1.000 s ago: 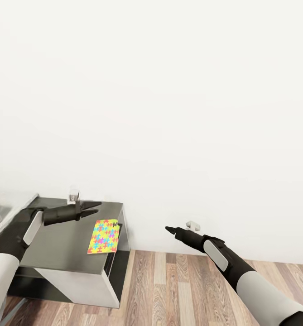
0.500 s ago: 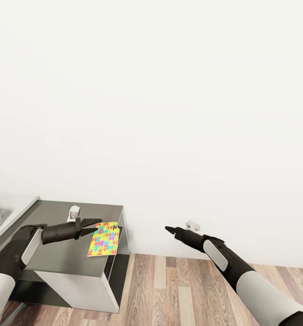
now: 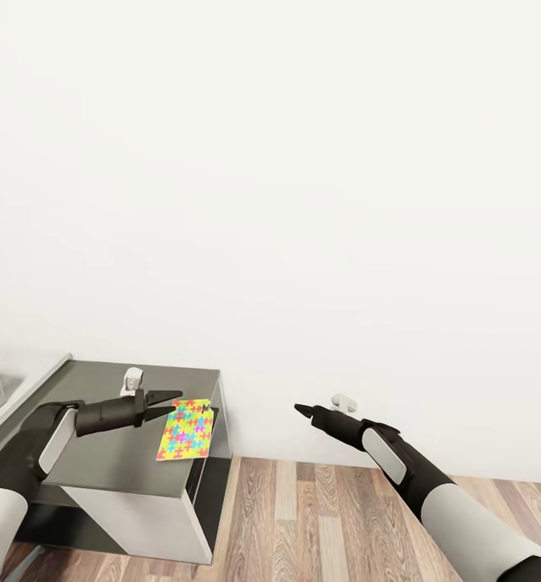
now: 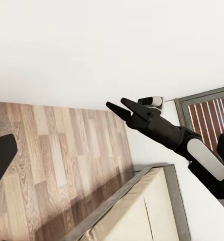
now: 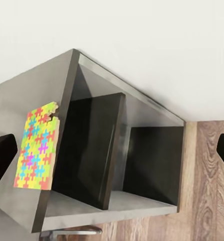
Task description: Put all the toys in the child's room - the three board games (two on the bed and one on the table), the two jigsaw puzzles on the table, and the tennis ball on the table - inside the toy box on the table in the child's room.
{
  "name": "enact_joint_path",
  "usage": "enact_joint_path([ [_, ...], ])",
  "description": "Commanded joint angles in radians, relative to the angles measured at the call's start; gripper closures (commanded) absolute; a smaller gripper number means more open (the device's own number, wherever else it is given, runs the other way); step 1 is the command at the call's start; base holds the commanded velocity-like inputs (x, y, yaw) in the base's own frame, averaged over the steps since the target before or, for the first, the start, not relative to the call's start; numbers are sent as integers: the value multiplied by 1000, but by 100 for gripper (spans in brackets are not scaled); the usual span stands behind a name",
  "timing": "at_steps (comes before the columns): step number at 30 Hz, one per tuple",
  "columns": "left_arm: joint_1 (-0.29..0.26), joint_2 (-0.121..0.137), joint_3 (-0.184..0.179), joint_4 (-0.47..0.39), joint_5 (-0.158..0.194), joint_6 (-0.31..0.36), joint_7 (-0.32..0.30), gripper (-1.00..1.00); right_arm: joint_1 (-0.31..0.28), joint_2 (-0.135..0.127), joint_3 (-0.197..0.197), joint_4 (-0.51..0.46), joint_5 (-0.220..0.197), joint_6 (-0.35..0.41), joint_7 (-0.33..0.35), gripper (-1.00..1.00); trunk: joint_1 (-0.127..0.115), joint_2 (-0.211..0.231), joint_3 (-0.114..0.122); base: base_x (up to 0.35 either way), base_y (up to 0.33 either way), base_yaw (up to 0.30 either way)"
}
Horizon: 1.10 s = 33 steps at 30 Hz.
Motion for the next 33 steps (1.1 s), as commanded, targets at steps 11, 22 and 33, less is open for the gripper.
enact_joint_path([
  [11,0,1,0,-2,7,10,-7,-100,-1,5,3,-1,-1,1,-6,-100,35,-65,-30,0,0,0],
  [22,-34,-34,20,32,-26,-11,-14,-100,-1,38,22,-4,7,-6,-20,-100,54,-100,-46,0,0,0],
  [33,-35,-50,-20,39,-22,-7,-17,-100,-1,55,22,-5,7,-5,-14,-100,54,-100,-46,0,0,0],
])
